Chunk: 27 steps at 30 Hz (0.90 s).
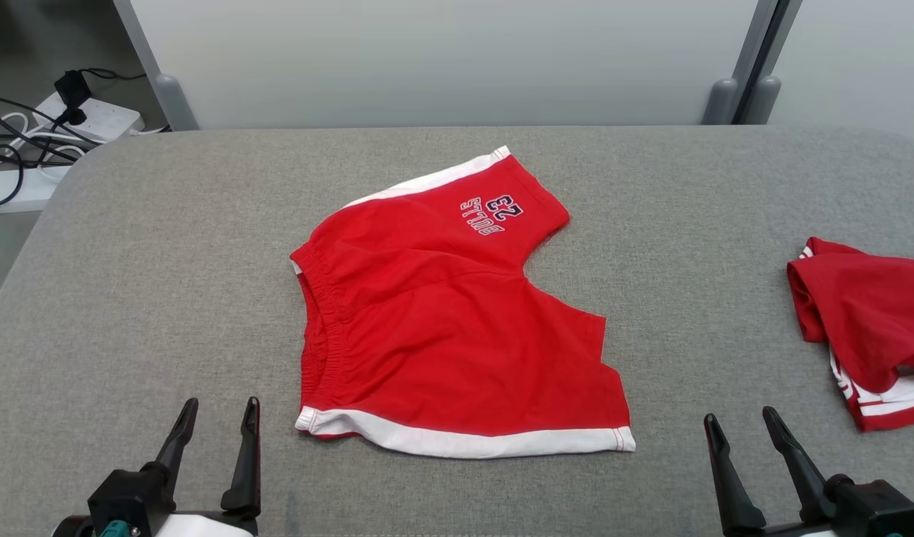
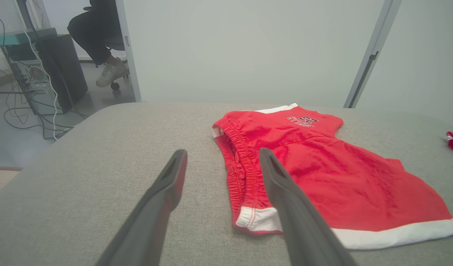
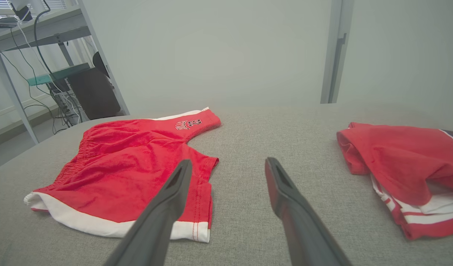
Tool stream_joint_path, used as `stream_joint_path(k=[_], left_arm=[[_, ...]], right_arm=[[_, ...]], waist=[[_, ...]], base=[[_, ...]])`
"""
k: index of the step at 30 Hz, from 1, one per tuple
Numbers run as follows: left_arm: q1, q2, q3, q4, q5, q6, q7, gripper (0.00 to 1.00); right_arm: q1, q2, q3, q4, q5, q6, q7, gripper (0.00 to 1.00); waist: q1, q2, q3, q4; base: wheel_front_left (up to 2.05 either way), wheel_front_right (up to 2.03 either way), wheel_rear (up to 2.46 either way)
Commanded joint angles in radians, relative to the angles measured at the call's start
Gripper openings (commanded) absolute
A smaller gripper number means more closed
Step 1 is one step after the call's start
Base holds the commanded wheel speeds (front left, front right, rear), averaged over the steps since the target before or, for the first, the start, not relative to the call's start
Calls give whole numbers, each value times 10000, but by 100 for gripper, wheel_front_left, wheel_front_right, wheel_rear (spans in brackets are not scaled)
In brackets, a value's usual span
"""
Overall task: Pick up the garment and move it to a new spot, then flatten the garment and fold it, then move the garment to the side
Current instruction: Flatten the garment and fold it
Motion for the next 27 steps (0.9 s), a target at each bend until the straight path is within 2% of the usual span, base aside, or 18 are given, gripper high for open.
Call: stream_joint_path(k=[1,9,15,21,27], left_arm=[[-578,167,376,-176,-53,-64,-78,100],[-751,128,294,101,-109,-165,-100,100],[-1038,51,25,646,-173,-406,80,100],[-1826,-247,-723,1850,-373,-1188,837,100],[-2770,-559,-1194,3185,-688,-1915,1638,100]], right_arm=[[-395,-102,189,-188,-85,-29,11,100],[-395,-94,191,-128,-65,-29,34,100],[-416,-96,261,95,2,-29,140,100],[-853,-406,692,857,208,-29,517,100],[-1810,-980,1635,2146,531,-29,824,100]], waist=[[0,0,-12,-10],[0,0,-143,-62],[0,0,-248,-18],[0,0,-92,139],[0,0,345,144]], base=[[0,0,0],[0,0,0],[0,0,0],[0,0,0],[0,0,0]])
